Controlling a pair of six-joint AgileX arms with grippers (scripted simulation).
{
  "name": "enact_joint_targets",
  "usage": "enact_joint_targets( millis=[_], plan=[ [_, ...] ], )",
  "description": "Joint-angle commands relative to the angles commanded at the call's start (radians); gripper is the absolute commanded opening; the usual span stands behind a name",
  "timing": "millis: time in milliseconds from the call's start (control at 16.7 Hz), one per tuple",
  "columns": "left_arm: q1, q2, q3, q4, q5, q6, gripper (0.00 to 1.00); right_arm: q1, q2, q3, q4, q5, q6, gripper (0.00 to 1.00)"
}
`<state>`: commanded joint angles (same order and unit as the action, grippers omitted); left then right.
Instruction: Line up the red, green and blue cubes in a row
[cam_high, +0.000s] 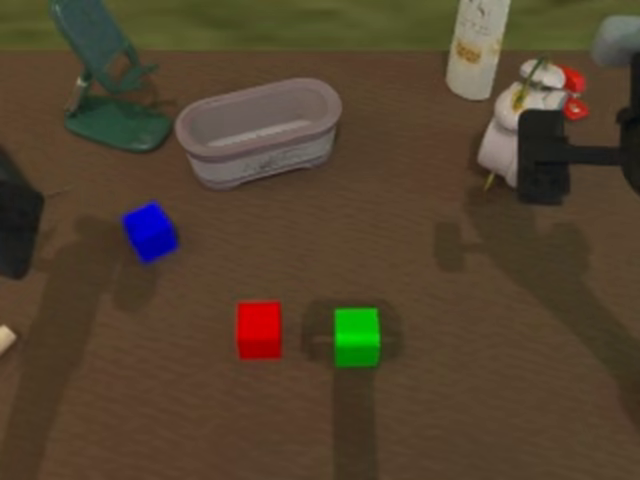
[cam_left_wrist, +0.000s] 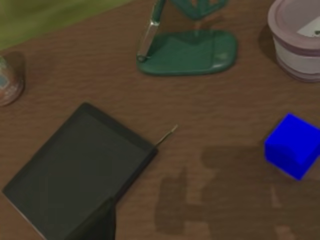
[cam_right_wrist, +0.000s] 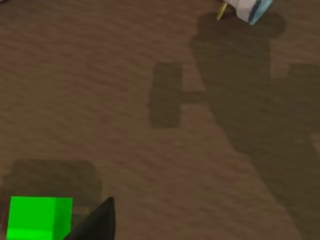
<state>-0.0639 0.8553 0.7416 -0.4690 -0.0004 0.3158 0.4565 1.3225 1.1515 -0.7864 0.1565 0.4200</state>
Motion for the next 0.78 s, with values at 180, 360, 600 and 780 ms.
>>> enact_joint_targets(
  millis=[180,360,600,780],
  plan=[
    [-0.03,0.359,0.261,-0.175,-0.002,0.114,1.0,-0.114,-0.331,-0.286,0.152,0.01,-0.12,1.0],
    [-0.059,0.689,0.505,-0.34,-0.004,0.22,1.0,-0.221,-0.647,-0.568,0.307,-0.001,-0.23,1.0],
    [-0.094,1.047,0.791,-0.528,-0.003,0.344,1.0,-0.334,-0.983,-0.868,0.508,-0.048,-0.339,1.0],
    [-0.115,1.239,0.972,-0.632,-0.001,0.416,1.0,-0.394,-1.149,-1.025,0.642,-0.096,-0.388,1.0]
  ],
)
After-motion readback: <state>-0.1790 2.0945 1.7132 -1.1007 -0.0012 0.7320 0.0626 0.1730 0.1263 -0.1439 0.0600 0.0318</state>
